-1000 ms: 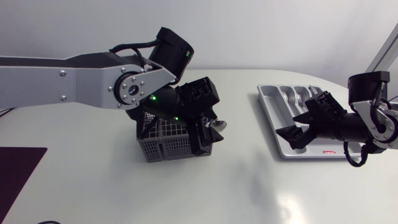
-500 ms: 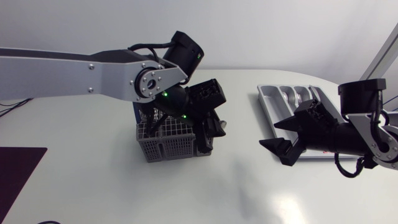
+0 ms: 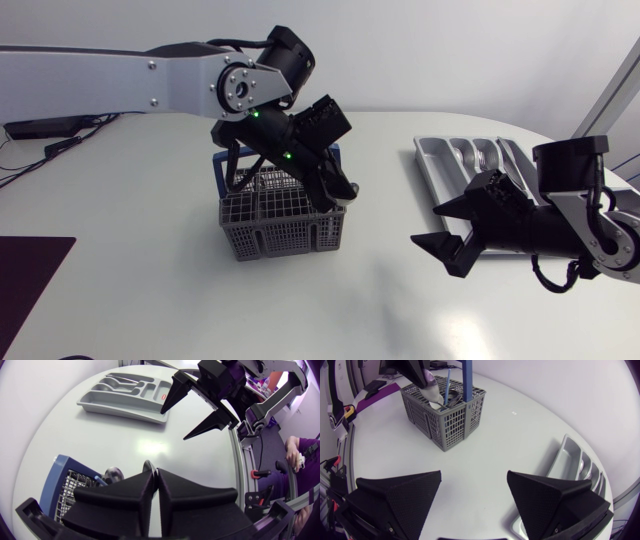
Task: Unload the cutlery basket into the drawer organizer.
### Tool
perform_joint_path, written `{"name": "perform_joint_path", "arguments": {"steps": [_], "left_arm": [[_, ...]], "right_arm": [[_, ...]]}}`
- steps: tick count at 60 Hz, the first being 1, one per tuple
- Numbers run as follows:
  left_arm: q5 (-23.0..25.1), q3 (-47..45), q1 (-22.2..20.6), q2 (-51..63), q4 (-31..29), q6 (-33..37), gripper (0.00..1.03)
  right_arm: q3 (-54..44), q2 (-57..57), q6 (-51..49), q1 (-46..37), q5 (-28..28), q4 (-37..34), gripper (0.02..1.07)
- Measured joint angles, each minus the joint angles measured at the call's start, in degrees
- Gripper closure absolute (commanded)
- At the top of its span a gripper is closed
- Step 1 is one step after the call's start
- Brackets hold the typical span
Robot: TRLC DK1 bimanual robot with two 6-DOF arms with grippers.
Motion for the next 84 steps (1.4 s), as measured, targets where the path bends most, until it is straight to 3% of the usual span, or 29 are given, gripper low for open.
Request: {"name": "perform_joint_path", "arguments": {"steps": [25,59,84], "left_arm": [[7.0,2.9,3.2,1.0,-2.5,-9.4,1.0],[7.3,1.7,3.4,0.3,4.9,-24.8,1.0],[4.5,-4.8,2.8,-7.3,11.3,-35.6,1.0]], "right_arm": [[-0.1,-0.3,0.0,1.2,0.1,0.0,0.12],[-0.5,2.4,1.3,12.5,1.6,4.3,0.12],[1.3,6.9,1.6,15.0,3.1,5.6,0.12]]}}
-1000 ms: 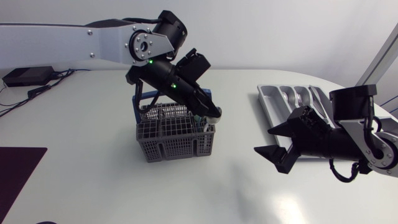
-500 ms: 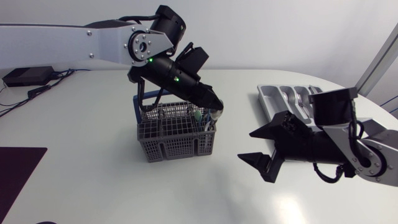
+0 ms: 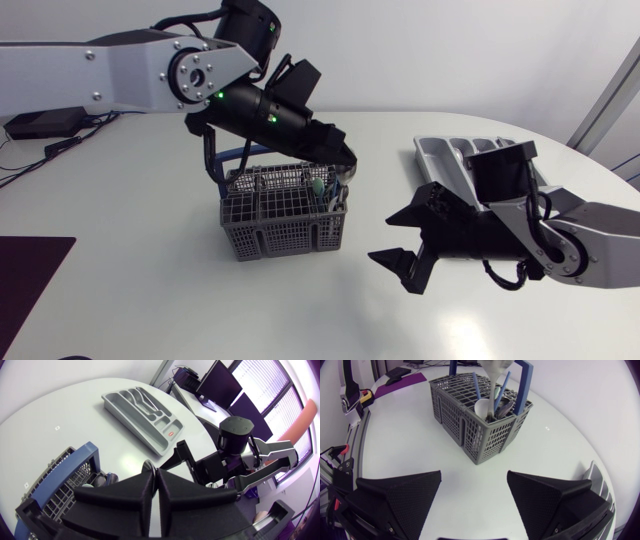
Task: Unload the cutlery basket into the drawer organizer.
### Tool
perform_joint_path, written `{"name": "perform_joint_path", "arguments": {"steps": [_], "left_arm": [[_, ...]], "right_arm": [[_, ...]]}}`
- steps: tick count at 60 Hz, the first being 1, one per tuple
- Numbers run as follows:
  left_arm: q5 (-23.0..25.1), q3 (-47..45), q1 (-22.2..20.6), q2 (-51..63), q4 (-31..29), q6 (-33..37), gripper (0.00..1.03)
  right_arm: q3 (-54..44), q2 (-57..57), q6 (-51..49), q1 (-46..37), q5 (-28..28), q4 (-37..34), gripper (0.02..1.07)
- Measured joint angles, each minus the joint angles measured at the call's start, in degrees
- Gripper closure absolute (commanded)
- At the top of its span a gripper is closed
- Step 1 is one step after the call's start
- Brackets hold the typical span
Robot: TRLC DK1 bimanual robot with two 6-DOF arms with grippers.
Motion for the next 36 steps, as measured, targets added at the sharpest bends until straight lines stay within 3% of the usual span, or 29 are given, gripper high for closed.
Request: {"name": "perform_joint_path", "arguments": {"steps": [18,36], "left_arm": [[-6.6,-3.1,-2.7,-6.2,4.2,-8.0,1.0],[-10.4,-8.2,-2.7,-9.7,9.7,-15.8,1.0]], "right_arm": [[0.6,1.2,0.0,1.3,0.4,0.4,0.12],[0.9,2.1,0.2,2.7,1.8,0.6,0.12]]}}
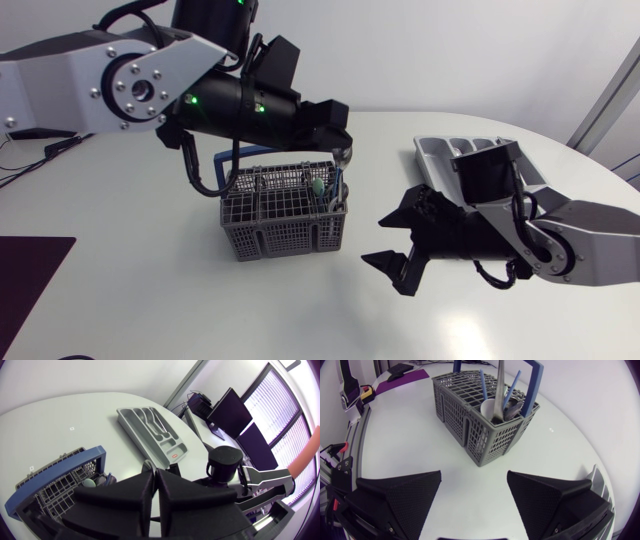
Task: Unload the cutlery basket into the drawer organizer.
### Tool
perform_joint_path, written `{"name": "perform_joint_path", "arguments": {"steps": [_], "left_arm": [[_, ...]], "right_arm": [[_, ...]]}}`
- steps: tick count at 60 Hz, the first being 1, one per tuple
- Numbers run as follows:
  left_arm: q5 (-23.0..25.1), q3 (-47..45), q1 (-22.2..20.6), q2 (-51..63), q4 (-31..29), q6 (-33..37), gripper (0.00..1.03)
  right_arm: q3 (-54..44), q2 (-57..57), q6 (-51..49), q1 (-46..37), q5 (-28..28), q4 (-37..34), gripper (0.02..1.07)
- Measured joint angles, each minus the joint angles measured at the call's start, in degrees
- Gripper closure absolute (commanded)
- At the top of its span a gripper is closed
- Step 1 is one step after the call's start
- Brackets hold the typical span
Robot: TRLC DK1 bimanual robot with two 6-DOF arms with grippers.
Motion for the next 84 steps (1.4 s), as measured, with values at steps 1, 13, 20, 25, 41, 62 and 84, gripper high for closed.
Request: {"name": "perform_joint_path", "arguments": {"steps": [1,13,20,25,41,62,84], "left_arm": [[-0.2,-0.1,0.0,-0.1,0.1,-0.5,1.0],[-3.1,-0.2,0.0,-1.4,0.0,-3.1,1.0],[-5.2,-0.2,-0.4,-2.7,0.1,-4.0,1.0],[-6.5,-0.2,-1.0,-3.8,0.1,-4.2,1.0],[-9.9,0.8,-2.9,-4.9,0.9,-4.1,1.0],[-5.5,2.0,-5.1,-6.3,-4.4,-0.4,1.0],[8.4,11.7,-3.4,-4.4,-23.3,18.4,1.0]], "right_arm": [[0.0,0.2,0.0,0.2,0.2,0.0,0.12],[1.0,1.5,0.2,1.0,1.0,0.3,0.12],[1.4,2.3,0.4,1.5,1.2,0.5,0.12],[1.4,2.5,0.7,1.8,1.3,0.7,0.12],[3.0,3.6,1.1,1.8,1.4,1.5,0.12],[3.5,1.8,1.0,-0.1,-0.9,-0.1,0.12],[6.0,-10.0,-1.8,-5.4,-10.0,-10.8,0.13]]}}
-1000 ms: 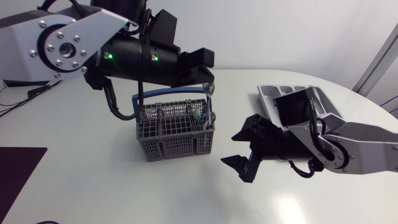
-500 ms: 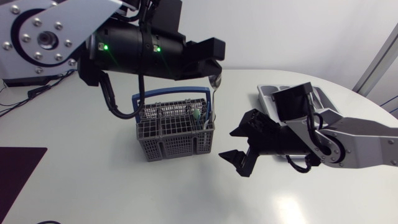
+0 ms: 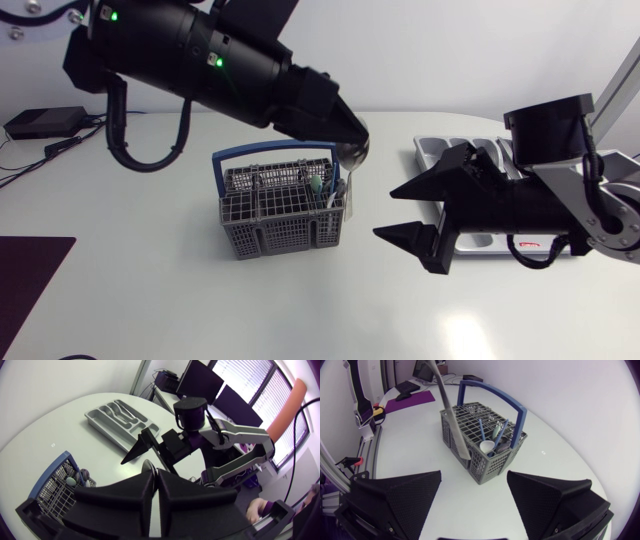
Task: Unload the cutlery basket into the drawer organizer.
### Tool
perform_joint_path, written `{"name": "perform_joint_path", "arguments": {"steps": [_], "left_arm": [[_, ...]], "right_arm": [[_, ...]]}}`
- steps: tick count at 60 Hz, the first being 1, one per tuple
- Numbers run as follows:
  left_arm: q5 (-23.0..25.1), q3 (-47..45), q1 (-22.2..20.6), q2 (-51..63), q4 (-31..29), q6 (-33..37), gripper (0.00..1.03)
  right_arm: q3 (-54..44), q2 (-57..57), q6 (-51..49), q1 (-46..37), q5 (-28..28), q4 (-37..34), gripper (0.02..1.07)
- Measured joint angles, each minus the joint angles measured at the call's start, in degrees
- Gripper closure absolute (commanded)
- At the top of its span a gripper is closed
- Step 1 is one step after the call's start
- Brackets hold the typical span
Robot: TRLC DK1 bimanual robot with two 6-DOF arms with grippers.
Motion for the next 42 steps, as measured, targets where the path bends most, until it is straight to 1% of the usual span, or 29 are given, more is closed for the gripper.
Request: {"name": "perform_joint_path", "arguments": {"steps": [9,19,26,33,35,39,42], "left_arm": [[2.2,1.2,-0.4,2.1,-5.1,8.2,1.0],[4.8,1.3,-1.2,4.4,-8.4,14.3,1.0],[6.5,1.4,-1.8,5.0,-9.7,16.6,1.0],[7.6,2.0,-2.8,5.2,-11.3,18.2,1.0],[7.6,2.2,-3.3,5.2,-11.7,18.5,1.0],[7.9,2.4,-4.0,5.2,-12.5,18.8,1.0],[8.7,2.7,-4.3,5.3,-13.4,19.2,1.0]], "right_arm": [[0.3,-3.7,-0.3,0.9,-1.5,-3.8,0.13],[0.5,-6.0,-0.6,2.9,-4.0,-6.8,0.17],[0.6,-6.7,-0.6,4.3,-4.3,-7.7,0.28],[0.6,-7.3,-0.6,6.2,-4.3,-7.7,0.44],[0.6,-7.5,-0.6,6.7,-4.5,-7.7,0.47],[0.6,-7.6,-0.6,7.6,-4.7,-7.7,0.49],[0.6,-7.7,-0.5,8.2,-4.7,-7.6,0.56]]}}
